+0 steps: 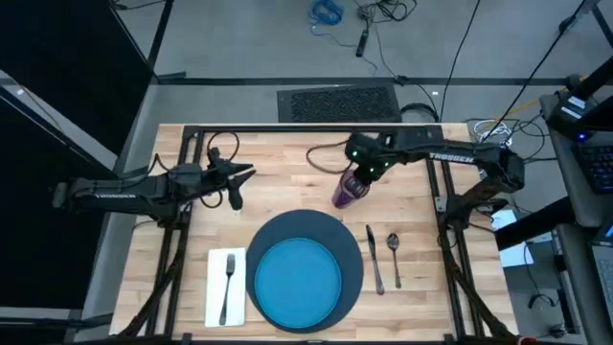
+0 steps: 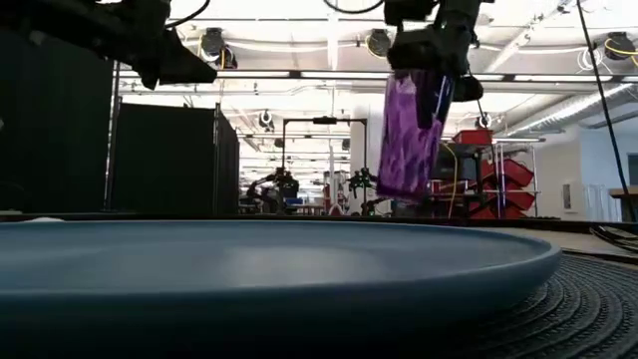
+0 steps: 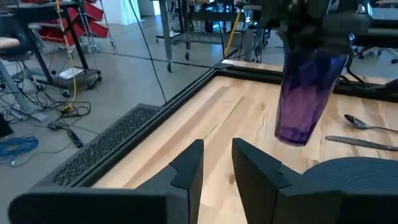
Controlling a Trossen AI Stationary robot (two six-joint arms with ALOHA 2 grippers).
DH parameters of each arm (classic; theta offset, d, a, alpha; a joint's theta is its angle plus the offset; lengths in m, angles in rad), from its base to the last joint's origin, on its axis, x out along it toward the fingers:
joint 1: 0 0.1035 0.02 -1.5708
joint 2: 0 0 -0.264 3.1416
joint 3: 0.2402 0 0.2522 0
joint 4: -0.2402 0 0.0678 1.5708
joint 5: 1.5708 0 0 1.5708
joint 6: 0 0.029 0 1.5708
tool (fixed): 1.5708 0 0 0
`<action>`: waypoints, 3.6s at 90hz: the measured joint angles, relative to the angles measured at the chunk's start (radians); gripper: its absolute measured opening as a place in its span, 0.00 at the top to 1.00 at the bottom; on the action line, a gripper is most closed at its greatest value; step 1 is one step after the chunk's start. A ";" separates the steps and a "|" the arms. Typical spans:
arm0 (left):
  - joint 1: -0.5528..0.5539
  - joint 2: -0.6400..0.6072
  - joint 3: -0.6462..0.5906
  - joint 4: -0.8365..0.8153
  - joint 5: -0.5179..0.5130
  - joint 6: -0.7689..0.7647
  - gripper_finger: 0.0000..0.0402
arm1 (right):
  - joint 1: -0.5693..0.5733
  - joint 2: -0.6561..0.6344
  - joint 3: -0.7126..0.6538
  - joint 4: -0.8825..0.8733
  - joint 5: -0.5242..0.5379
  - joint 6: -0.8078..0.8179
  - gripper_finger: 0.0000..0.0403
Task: Set table place
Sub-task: Put the purple cup to the top right of the dark blue placemat, then return to Home Position
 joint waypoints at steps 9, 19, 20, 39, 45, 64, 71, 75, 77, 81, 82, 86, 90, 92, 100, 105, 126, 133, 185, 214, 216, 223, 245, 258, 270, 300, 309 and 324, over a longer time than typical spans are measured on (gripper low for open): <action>0.000 0.000 0.000 0.002 0.004 0.000 0.82 | 0.002 0.032 0.000 -0.010 0.000 0.003 1.00; 0.000 0.000 0.000 0.003 0.005 -0.018 0.82 | -0.002 0.065 0.000 -0.024 0.004 0.003 1.00; 0.000 0.000 0.000 0.003 0.006 -0.019 0.82 | -0.002 0.068 0.000 -0.024 0.004 0.003 1.00; 0.000 0.000 0.000 0.001 0.007 -0.022 0.82 | -0.008 0.102 0.001 -0.034 -0.021 0.020 0.99; 0.000 0.000 0.000 -0.005 0.007 -0.018 0.82 | -0.014 0.103 0.001 -0.027 -0.051 0.054 0.97; 0.000 0.000 0.000 -0.005 0.007 0.001 0.82 | -0.042 0.097 0.001 -0.019 -0.078 0.066 0.84; 0.000 0.000 0.000 -0.010 0.008 0.002 0.82 | -0.049 0.097 0.001 -0.019 -0.082 0.066 0.78; 0.000 0.000 0.000 -0.012 0.008 0.002 0.82 | -0.050 0.097 0.001 -0.019 -0.097 0.066 0.75; 0.000 0.000 0.000 -0.016 0.008 0.002 0.82 | -0.050 0.097 0.001 -0.019 -0.106 0.065 0.74; 0.000 0.000 0.000 -0.023 0.008 0.002 0.82 | -0.051 0.097 0.002 -0.020 -0.124 0.064 0.71; 0.000 0.000 0.000 -0.024 0.008 0.002 0.82 | -0.051 0.097 0.003 -0.022 -0.129 0.064 0.71; 0.000 0.000 0.000 -0.026 0.008 0.004 0.82 | -0.051 0.097 0.009 -0.023 -0.151 0.061 0.69; 0.000 0.000 0.000 -0.026 0.008 0.005 0.82 | -0.053 0.097 0.019 -0.022 -0.174 0.057 0.67; 0.000 0.000 0.000 -0.026 0.008 0.005 0.82 | -0.054 0.097 0.026 -0.027 -0.183 0.056 0.66; 0.000 0.000 0.000 -0.026 0.008 0.006 0.82 | -0.060 0.096 0.079 -0.067 -0.192 0.036 0.64; 0.000 0.000 0.000 -0.026 0.008 0.007 0.82 | -0.061 0.095 0.121 -0.093 -0.193 0.025 0.63; 0.000 0.000 0.000 -0.027 0.008 0.003 0.82 | -0.061 0.095 0.339 -0.193 -0.182 -0.064 0.63; 0.000 0.000 0.000 -0.027 0.008 0.001 0.82 | -0.061 0.095 0.406 -0.225 -0.182 -0.090 0.63; 0.000 -0.310 0.000 -0.225 -0.054 -0.023 0.82 | 0.347 -0.281 0.299 -0.197 0.178 -0.144 0.63; 0.000 -0.645 -0.164 -0.113 -0.069 -0.031 0.82 | 0.639 -0.878 -0.553 0.808 0.393 -0.282 0.63; -0.001 -0.645 -0.169 -0.120 -0.069 -0.042 0.82 | 0.638 -0.901 -0.607 0.861 0.393 -0.284 0.63; 0.000 -0.619 -0.178 -0.091 -0.041 -0.076 0.82 | 0.637 -0.966 -0.771 0.999 0.373 -0.279 0.63; 0.000 -0.603 -0.186 -0.087 0.028 -0.100 0.82 | 0.638 -1.030 -1.085 1.354 0.308 -0.300 0.63; 0.000 -0.602 -0.191 -0.088 0.045 -0.093 0.82 | 0.635 -1.030 -1.175 1.503 0.308 -0.327 0.63; 0.000 -0.601 -0.229 -0.043 0.078 -0.034 0.82 | 0.610 -1.022 -1.196 1.547 0.240 -0.392 0.63; 0.000 -0.602 -0.251 0.014 0.089 0.010 0.82 | 0.424 -0.991 -1.232 1.558 0.001 -0.419 0.63; 0.000 -0.602 -0.251 0.014 0.090 0.010 0.82 | 0.342 -1.006 -1.259 1.577 -0.079 -0.410 0.63; 0.000 -0.602 -0.251 0.000 0.089 0.028 0.82 | 0.204 -1.103 -1.269 1.550 -0.173 -0.410 0.63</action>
